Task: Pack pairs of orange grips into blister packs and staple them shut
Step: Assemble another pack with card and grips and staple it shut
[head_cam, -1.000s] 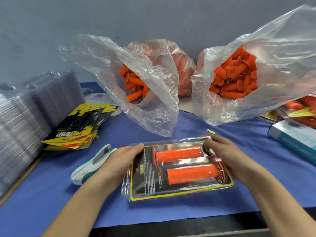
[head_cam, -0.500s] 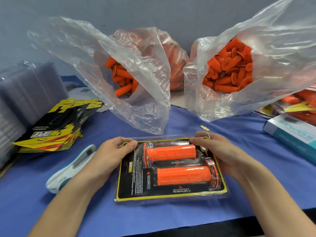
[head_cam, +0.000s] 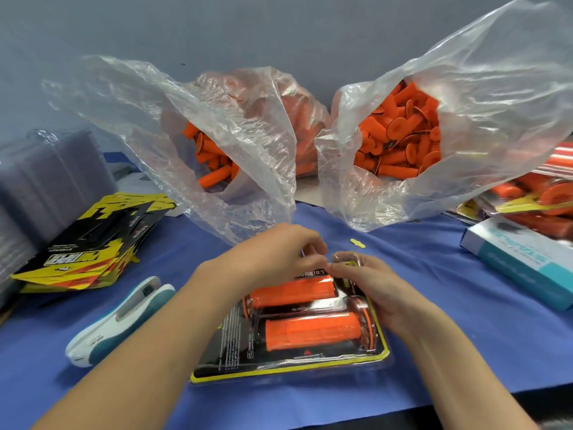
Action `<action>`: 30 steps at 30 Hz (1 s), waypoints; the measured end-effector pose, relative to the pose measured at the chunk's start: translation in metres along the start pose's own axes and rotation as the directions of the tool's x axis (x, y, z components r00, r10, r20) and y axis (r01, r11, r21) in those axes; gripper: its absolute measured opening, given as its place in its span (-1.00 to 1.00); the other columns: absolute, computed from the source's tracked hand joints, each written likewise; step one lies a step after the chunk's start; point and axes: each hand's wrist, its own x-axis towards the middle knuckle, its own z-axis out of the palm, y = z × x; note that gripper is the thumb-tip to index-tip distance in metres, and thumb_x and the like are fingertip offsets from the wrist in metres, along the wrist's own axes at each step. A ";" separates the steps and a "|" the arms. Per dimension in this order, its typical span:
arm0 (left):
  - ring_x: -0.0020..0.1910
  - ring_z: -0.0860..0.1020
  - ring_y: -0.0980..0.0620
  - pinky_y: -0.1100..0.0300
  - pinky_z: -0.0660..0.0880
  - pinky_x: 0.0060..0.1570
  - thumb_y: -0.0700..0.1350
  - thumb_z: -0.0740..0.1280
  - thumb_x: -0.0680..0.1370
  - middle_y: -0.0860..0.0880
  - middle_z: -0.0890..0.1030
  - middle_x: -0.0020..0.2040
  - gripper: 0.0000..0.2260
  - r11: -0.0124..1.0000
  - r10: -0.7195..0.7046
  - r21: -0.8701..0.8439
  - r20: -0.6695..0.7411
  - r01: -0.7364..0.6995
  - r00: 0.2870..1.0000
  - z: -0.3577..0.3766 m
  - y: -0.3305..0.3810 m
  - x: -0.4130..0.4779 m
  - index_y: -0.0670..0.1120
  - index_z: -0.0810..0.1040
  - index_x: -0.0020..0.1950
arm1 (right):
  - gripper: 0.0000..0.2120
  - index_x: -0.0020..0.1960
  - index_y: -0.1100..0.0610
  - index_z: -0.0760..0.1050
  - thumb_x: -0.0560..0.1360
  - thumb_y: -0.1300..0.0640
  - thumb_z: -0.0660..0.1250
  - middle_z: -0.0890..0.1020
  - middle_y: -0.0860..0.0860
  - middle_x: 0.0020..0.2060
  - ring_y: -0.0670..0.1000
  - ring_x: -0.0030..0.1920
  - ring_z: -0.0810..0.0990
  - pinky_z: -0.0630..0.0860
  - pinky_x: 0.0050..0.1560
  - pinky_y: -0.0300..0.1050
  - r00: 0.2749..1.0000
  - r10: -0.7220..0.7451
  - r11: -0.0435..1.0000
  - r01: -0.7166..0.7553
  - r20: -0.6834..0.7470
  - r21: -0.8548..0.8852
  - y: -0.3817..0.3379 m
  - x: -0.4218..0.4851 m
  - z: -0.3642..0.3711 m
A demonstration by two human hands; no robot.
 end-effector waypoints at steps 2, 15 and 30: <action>-0.06 0.52 0.12 0.22 0.42 -0.03 -0.05 0.30 0.61 0.10 0.59 -0.01 -0.83 0.996 0.032 0.085 0.049 -0.036 0.998 0.005 0.004 0.013 -0.01 0.63 0.14 | -0.88 -0.11 0.15 0.48 0.51 0.31 0.39 0.57 0.03 -0.40 -0.04 -0.41 0.57 0.49 -0.41 -0.21 0.999 0.003 1.000 -0.004 0.036 0.026 0.000 -0.001 -0.002; -0.17 0.56 -0.12 0.13 0.38 -0.18 -0.06 0.19 0.66 -0.14 0.63 -0.13 -0.77 0.957 0.067 0.256 0.253 -0.133 0.965 0.002 -0.008 0.026 -0.17 0.56 0.02 | -0.87 0.07 0.22 0.61 0.54 0.26 0.35 0.69 0.09 -0.25 0.00 -0.28 0.66 0.56 -0.27 -0.12 0.997 -0.012 0.998 0.017 -0.070 0.061 0.009 0.011 -0.013; -0.15 0.53 0.18 0.31 0.41 -0.08 -0.02 0.31 0.62 0.22 0.58 -0.17 -0.92 0.979 -0.049 0.203 0.356 -0.026 0.933 -0.026 -0.057 0.004 0.03 0.58 0.00 | -0.86 0.08 0.19 0.61 0.55 0.28 0.34 0.72 0.08 -0.23 0.01 -0.27 0.70 0.59 -0.33 -0.16 0.993 -0.024 0.997 0.033 -0.119 0.073 0.010 0.010 -0.010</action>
